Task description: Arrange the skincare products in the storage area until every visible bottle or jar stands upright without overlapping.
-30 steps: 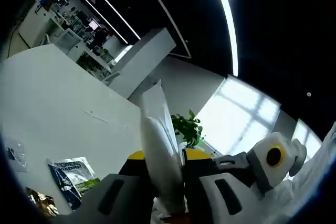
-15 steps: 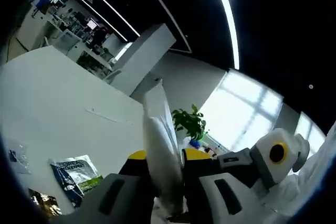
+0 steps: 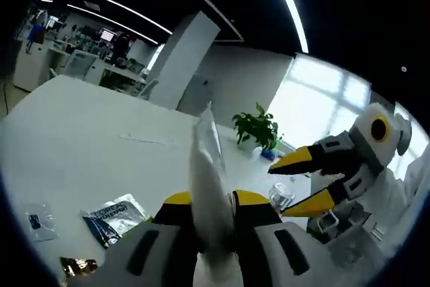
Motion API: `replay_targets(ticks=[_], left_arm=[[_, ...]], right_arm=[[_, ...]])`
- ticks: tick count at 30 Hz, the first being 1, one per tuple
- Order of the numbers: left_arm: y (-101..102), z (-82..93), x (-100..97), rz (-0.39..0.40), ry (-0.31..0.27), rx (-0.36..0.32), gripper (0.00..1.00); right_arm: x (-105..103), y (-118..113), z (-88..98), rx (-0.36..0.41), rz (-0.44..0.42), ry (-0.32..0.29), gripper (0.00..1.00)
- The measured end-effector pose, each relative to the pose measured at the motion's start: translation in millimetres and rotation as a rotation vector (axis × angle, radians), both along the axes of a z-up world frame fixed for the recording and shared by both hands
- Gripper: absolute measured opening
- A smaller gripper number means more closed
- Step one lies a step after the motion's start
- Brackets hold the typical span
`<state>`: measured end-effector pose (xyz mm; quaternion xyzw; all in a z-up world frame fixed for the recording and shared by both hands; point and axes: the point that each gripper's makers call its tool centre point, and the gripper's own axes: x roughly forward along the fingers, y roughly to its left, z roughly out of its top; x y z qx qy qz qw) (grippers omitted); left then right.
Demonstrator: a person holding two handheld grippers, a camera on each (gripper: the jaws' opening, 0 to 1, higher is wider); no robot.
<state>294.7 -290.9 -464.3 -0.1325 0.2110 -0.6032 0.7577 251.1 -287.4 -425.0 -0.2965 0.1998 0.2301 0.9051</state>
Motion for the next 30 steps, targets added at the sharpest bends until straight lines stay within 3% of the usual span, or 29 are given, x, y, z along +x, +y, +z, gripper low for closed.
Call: replay_targets(ticks=[5, 8, 11, 14, 18, 22, 25, 30], left_arm=[[-6.3, -2.3, -16.7, -0.056, -0.061, 0.031, 0.12], [-8.5, -7.1, -20.6, -0.097, -0.14, 0.069, 0.12], [-12.7, -8.7, -31.0, -0.148, -0.221, 0.084, 0.12], [-14.4, -12.6, -38.3, -0.169, -0.233, 0.107, 0.12], [-17.3, -22.6, -44.2, -0.232, -0.32, 0.148, 0.12], [-19.4, -29.0, -46.7, -0.254, -0.3, 0.144, 0.12], [-23.0, -25.3, -53.1, -0.294, -0.355, 0.109, 0.12], [-24.9, -20.1, -67.9, -0.363, -0.397, 0.064, 0.12]], right_arm=[[-0.2, -11.6, 15.6, -0.042, 0.031, 0.01, 0.16], [0.1, -12.4, 20.4, -0.049, 0.048, 0.015, 0.16], [-0.8, -7.2, 21.1, -0.058, 0.092, 0.047, 0.16], [0.5, -4.8, 21.3, -0.1, 0.132, 0.074, 0.16], [-4.1, 6.0, 19.3, -0.105, 0.213, 0.155, 0.15], [-3.4, 16.7, 17.7, -0.118, 0.269, 0.186, 0.11], [-6.5, 25.8, 13.4, -0.126, 0.323, 0.235, 0.1], [-10.3, 25.9, -0.8, -0.204, 0.379, 0.326, 0.09]])
